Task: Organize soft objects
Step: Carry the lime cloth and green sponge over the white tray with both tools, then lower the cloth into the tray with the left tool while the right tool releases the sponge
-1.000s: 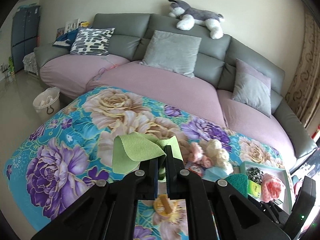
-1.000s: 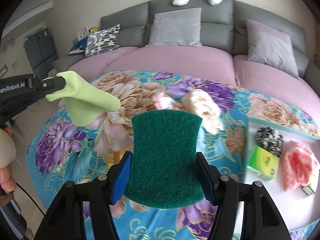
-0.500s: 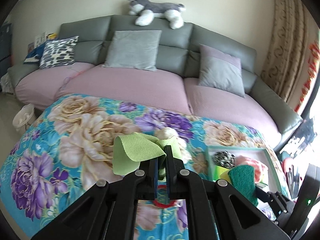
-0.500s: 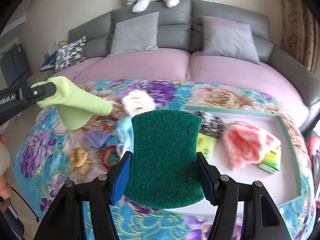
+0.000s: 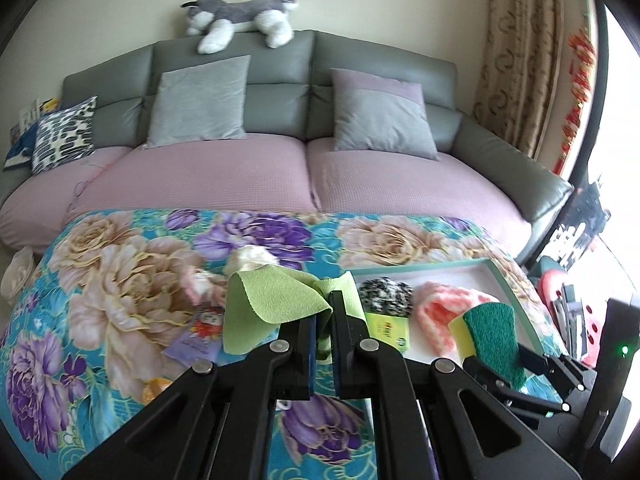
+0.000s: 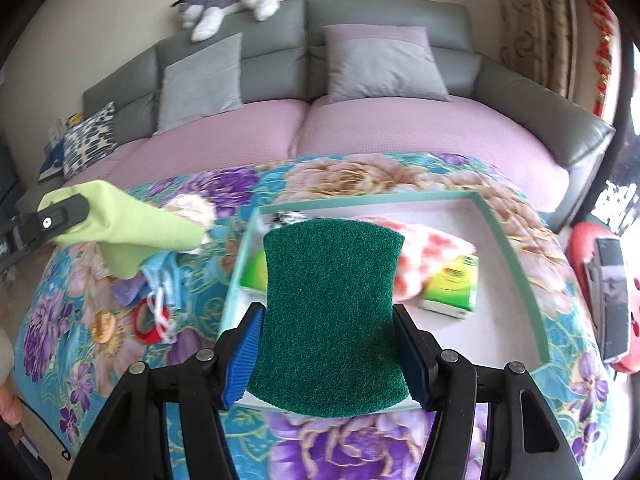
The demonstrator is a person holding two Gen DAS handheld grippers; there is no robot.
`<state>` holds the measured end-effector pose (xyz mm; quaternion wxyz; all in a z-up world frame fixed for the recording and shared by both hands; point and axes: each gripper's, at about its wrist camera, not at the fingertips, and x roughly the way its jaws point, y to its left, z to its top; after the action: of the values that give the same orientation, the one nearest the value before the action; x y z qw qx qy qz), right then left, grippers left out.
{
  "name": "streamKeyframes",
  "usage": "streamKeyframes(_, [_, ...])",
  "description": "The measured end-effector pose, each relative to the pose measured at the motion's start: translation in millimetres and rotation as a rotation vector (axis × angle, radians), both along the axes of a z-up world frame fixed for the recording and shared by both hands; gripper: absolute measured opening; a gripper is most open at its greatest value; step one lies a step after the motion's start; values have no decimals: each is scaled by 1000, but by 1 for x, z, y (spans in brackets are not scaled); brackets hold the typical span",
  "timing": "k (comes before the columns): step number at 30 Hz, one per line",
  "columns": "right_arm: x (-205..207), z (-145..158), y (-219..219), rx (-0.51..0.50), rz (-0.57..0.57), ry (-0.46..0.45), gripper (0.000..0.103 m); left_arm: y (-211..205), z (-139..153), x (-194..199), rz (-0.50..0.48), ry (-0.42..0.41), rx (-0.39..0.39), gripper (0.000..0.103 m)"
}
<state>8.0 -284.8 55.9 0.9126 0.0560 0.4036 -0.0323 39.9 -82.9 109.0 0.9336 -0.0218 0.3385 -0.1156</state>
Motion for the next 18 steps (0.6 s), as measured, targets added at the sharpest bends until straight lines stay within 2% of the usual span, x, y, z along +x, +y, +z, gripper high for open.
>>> streamKeyframes(18, [-20,-2,-79,0,-208,-4,65,-76,10,-22,-248,-26,-12,6])
